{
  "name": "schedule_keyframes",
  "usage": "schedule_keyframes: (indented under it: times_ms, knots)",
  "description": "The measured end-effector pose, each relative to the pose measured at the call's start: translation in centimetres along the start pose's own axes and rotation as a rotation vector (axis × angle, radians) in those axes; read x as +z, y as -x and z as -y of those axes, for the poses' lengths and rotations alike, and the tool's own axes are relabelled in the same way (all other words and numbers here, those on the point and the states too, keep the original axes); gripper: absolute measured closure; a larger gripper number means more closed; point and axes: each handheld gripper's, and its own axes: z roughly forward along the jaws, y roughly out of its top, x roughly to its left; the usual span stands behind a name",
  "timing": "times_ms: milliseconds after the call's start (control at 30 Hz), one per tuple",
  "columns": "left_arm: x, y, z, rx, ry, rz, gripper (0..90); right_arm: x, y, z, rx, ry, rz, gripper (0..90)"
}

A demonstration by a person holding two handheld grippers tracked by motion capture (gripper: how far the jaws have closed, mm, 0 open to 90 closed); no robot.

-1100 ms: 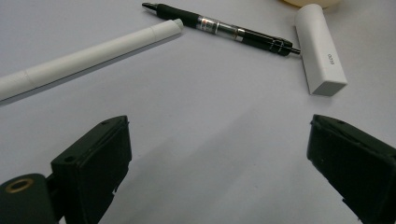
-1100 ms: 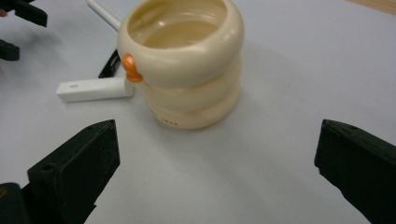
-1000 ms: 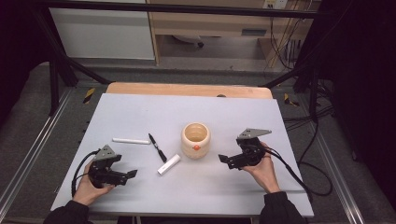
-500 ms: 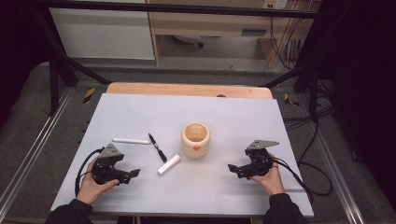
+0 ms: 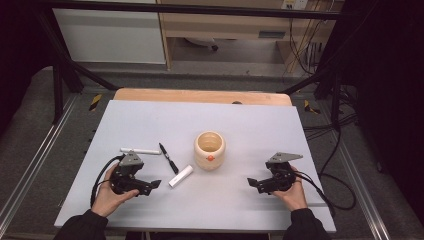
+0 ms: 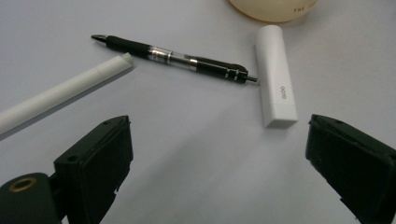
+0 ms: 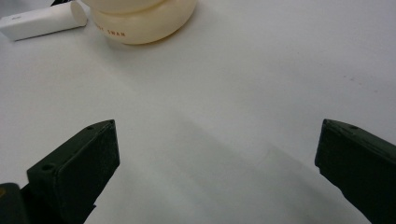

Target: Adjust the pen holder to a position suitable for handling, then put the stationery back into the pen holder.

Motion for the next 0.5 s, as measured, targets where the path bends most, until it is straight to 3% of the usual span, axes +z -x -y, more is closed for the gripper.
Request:
schedule_keyframes:
  times_ms: [500]
  knots:
    - [1.9, 2.6, -2.9, 0.048, -0.045, 0.036, 14.0, -0.1, 0.2, 0.2, -0.002, -0.001, 0.009, 0.5]
